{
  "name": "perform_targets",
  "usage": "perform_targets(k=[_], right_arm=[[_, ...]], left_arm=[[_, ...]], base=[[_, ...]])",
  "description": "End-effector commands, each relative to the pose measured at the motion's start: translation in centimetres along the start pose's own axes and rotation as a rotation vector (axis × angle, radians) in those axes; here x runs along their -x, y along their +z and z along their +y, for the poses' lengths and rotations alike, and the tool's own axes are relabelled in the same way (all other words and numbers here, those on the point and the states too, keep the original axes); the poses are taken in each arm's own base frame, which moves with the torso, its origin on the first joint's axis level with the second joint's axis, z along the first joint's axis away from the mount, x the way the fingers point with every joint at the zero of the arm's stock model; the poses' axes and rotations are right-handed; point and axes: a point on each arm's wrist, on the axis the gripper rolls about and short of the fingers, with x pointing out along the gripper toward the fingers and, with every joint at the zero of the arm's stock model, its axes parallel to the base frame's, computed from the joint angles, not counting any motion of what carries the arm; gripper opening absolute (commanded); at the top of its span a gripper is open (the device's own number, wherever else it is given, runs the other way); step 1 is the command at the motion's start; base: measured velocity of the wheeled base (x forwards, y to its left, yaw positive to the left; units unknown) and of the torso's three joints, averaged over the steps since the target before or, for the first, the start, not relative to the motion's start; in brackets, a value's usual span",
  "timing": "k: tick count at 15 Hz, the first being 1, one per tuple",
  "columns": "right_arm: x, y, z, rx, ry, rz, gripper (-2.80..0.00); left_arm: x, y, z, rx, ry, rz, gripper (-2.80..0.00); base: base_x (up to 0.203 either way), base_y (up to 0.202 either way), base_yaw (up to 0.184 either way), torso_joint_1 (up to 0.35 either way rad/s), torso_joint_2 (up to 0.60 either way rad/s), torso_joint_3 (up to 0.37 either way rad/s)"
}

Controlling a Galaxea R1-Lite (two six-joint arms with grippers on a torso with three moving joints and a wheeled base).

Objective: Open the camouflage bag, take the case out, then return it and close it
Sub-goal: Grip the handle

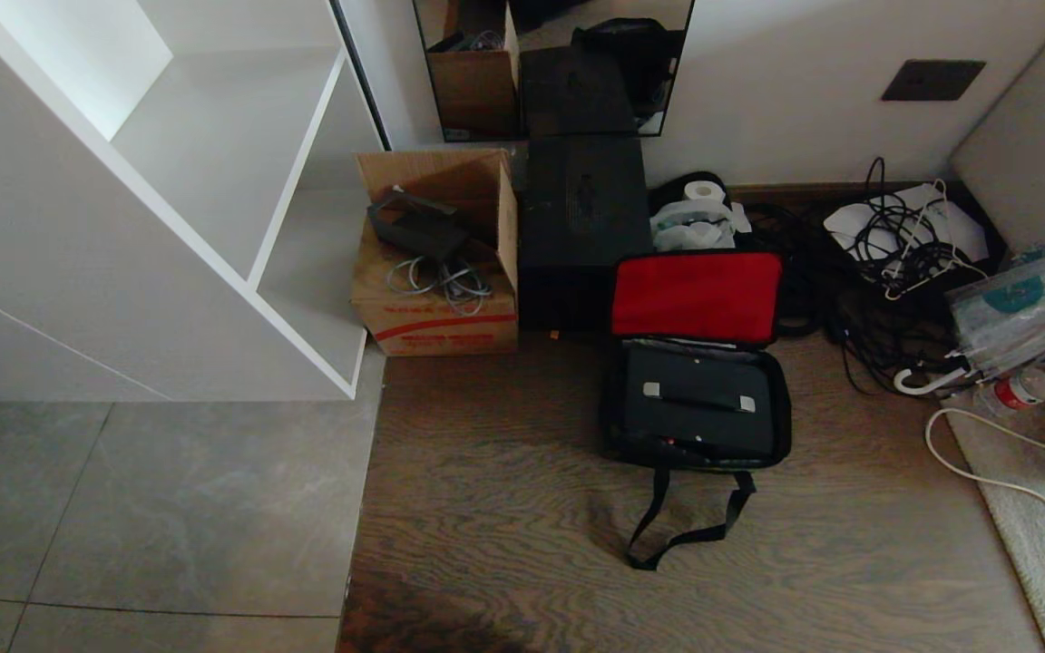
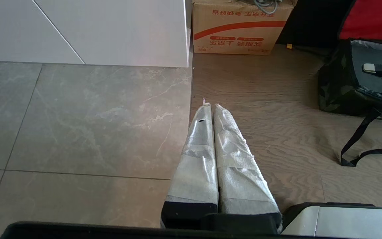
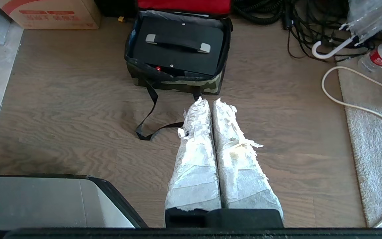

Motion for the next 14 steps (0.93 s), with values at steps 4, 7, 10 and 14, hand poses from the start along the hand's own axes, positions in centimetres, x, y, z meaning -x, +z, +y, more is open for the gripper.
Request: perform_targets(k=[4, 7, 10, 14], right_arm=[[-0.01, 0.01, 0.0, 0.0, 0.001, 0.001, -2.8], [-0.01, 0.01, 0.0, 0.0, 0.001, 0.002, -2.8], [-0.01, 0.01, 0.0, 0.0, 0.001, 0.002, -2.8], [-0.01, 0.01, 0.0, 0.0, 0.001, 0.002, -2.8]], left_arm=[[0.0, -0.01, 0.0, 0.0, 0.0, 0.0, -2.8], [0.0, 0.0, 0.0, 0.0, 0.0, 0.0, -2.8], [0.0, 0.0, 0.0, 0.0, 0.0, 0.0, -2.8], [0.0, 0.0, 0.0, 0.0, 0.0, 0.0, -2.8]], base=[[0.0, 0.0, 0.0, 0.0, 0.0, 0.0], [0.0, 0.0, 0.0, 0.0, 0.0, 0.0], [0.0, 0.0, 0.0, 0.0, 0.0, 0.0], [0.0, 0.0, 0.0, 0.0, 0.0, 0.0]])
